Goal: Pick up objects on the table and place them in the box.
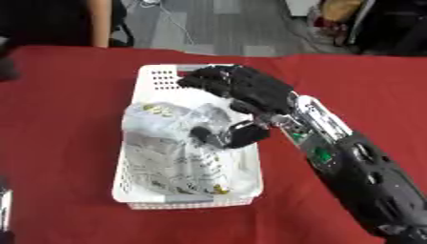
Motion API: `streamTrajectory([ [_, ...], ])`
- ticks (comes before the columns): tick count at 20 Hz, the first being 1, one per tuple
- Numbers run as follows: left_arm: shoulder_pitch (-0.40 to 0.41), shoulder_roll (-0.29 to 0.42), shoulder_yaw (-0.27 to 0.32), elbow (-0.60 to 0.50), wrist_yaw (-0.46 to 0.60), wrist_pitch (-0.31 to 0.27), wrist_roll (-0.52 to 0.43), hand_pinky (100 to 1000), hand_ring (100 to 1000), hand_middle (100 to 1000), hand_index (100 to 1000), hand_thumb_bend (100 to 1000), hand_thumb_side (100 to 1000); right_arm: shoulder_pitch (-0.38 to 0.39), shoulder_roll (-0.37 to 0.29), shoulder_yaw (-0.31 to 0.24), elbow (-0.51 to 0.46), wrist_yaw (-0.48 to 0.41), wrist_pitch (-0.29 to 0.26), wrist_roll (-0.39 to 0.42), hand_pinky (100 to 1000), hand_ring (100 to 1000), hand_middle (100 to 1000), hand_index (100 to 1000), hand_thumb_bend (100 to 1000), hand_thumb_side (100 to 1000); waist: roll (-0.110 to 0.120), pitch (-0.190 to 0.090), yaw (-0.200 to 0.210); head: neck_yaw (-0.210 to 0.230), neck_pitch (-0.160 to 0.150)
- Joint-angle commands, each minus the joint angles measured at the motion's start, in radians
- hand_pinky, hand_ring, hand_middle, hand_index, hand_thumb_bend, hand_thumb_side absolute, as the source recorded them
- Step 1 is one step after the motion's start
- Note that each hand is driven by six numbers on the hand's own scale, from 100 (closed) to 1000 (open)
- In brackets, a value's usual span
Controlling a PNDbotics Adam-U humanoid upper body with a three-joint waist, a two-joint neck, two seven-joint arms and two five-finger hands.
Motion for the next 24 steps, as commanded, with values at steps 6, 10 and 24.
streamTrajectory([
  [6, -0.008, 0.013, 0.000, -0.012, 0.005, -0.001, -0.002, 636, 612, 757, 761, 100, 1000, -0.001, -0.013, -0.017, -0.047, -0.042, -0.016, 0.194, 1000, 1000, 1000, 1000, 689, 792, 0.006, -0.013, -0.008, -0.004, -0.016],
  [10, -0.008, 0.013, -0.001, -0.012, 0.005, -0.002, -0.003, 637, 613, 758, 761, 100, 1000, 0.004, -0.017, -0.022, -0.061, -0.050, -0.003, 0.211, 1000, 1000, 1000, 1000, 681, 783, 0.007, -0.012, -0.009, -0.003, -0.015],
  [24, -0.004, 0.015, 0.005, -0.010, 0.002, 0.000, 0.000, 639, 613, 760, 760, 100, 1000, 0.062, -0.132, -0.170, -0.306, -0.152, 0.117, 0.139, 953, 997, 1000, 1000, 641, 803, 0.005, -0.015, -0.021, 0.018, -0.021],
])
